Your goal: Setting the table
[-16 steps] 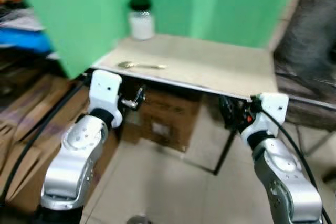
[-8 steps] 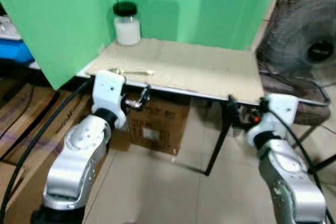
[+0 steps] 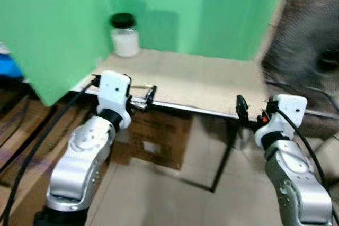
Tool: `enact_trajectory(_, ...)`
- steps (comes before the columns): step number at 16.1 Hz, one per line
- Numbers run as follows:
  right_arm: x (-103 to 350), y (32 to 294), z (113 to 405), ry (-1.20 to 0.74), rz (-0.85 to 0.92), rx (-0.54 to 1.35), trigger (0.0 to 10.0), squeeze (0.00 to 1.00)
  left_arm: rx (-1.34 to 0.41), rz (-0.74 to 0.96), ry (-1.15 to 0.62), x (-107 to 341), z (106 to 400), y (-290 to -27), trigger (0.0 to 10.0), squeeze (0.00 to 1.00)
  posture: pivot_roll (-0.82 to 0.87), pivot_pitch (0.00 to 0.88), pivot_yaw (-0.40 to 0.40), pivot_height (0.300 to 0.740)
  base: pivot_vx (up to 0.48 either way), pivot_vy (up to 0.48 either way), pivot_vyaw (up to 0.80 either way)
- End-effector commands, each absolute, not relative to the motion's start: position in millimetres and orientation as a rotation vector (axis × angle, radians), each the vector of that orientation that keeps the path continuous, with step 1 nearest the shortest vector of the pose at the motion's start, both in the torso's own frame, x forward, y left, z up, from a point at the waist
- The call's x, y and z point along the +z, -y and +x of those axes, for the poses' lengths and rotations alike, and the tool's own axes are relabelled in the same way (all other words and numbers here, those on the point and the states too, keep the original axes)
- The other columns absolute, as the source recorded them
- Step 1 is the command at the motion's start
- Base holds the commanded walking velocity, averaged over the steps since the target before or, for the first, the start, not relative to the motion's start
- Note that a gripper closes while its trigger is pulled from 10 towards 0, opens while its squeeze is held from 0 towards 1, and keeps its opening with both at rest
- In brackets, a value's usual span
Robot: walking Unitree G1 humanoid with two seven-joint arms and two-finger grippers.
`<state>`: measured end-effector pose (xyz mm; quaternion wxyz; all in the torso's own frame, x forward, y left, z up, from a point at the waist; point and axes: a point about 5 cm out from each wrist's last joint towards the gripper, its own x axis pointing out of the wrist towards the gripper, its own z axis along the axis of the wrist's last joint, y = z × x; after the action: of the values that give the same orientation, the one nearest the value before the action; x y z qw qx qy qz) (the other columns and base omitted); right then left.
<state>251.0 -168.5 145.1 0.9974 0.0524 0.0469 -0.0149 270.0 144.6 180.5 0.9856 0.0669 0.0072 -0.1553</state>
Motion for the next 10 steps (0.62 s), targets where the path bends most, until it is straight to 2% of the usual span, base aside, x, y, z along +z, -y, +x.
enact_trajectory(1, 150, 165, 253, -0.080, 0.100, -0.006, 10.0, 0.00, -0.299, 0.136, -0.008, 183, 272, -147, 10.0, 0.00, 0.03, 0.000, -0.032, 0.740, 0.349, 0.000, 0.00)
enact_trajectory(6, 149, 166, 254, -0.083, 0.096, -0.006, 10.0, 0.00, -0.288, 0.140, -0.018, 178, 270, -151, 10.0, 0.00, 0.03, 0.000, -0.035, 0.740, 0.343, 0.000, 0.00)
enact_trajectory(10, 143, 164, 254, -0.104, 0.095, 0.036, 10.0, 0.00, -0.235, 0.144, -0.037, 167, 261, -169, 10.0, 0.00, 0.03, 0.000, -0.046, 0.740, 0.343, 0.000, 0.00)
